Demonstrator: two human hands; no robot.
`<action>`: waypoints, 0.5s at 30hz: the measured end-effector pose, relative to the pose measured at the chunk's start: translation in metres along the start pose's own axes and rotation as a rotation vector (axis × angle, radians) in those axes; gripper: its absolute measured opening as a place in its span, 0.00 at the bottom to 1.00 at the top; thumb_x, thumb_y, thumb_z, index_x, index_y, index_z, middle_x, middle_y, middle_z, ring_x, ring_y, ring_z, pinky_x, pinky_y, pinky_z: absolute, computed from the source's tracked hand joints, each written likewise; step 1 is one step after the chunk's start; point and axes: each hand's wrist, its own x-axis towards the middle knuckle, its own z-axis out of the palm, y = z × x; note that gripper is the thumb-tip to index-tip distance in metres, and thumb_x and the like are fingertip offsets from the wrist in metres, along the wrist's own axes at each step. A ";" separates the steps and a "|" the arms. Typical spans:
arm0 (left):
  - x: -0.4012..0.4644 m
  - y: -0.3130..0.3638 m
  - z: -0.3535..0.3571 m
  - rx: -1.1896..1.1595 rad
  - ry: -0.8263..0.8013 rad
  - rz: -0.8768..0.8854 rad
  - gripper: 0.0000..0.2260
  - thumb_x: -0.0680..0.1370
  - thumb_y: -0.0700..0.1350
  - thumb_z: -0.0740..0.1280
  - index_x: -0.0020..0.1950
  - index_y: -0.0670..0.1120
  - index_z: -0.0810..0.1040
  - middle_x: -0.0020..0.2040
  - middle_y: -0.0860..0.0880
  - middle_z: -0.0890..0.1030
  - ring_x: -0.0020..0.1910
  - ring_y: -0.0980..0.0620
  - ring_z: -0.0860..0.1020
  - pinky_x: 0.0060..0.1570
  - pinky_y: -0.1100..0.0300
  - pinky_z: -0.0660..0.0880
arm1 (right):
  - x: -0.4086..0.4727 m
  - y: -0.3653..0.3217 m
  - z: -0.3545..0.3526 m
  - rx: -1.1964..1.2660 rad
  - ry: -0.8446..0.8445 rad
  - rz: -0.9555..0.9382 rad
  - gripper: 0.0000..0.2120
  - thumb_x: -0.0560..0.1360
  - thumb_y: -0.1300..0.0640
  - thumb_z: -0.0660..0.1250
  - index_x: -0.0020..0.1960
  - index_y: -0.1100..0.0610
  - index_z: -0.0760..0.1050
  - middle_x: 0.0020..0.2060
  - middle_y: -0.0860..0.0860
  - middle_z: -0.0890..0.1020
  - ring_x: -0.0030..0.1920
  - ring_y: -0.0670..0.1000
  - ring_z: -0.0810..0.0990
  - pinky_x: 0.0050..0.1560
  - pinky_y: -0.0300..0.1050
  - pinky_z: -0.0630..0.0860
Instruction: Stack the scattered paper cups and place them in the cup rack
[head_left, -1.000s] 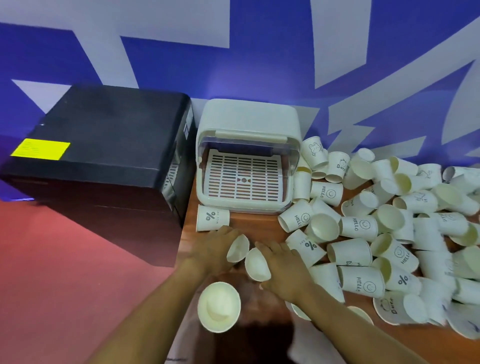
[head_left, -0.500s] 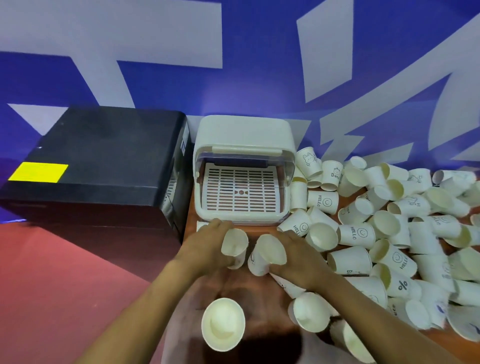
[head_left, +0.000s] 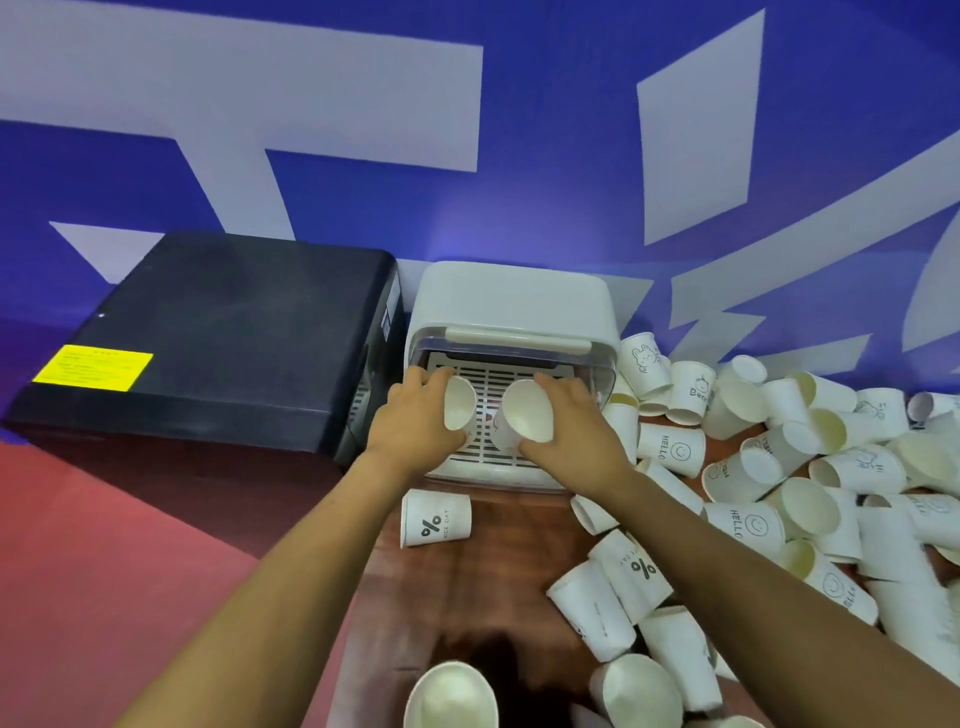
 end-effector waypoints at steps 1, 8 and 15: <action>0.005 -0.001 0.002 0.011 0.000 -0.009 0.32 0.73 0.52 0.70 0.73 0.51 0.60 0.67 0.46 0.64 0.63 0.43 0.68 0.55 0.50 0.73 | 0.006 -0.001 0.005 -0.004 0.000 0.006 0.40 0.69 0.49 0.72 0.75 0.51 0.56 0.70 0.52 0.64 0.67 0.54 0.68 0.64 0.49 0.70; 0.030 -0.007 0.026 0.105 -0.050 -0.064 0.29 0.72 0.54 0.71 0.68 0.49 0.64 0.66 0.44 0.67 0.61 0.42 0.71 0.54 0.49 0.72 | 0.031 0.001 0.034 -0.026 -0.047 0.037 0.37 0.68 0.47 0.72 0.73 0.51 0.60 0.66 0.52 0.65 0.64 0.54 0.70 0.58 0.50 0.72; 0.040 -0.014 0.046 0.186 -0.067 -0.085 0.31 0.72 0.54 0.72 0.69 0.48 0.63 0.65 0.44 0.68 0.62 0.43 0.69 0.55 0.51 0.72 | 0.040 0.014 0.052 -0.054 -0.144 0.106 0.40 0.69 0.46 0.72 0.74 0.50 0.56 0.68 0.51 0.63 0.65 0.55 0.70 0.59 0.51 0.72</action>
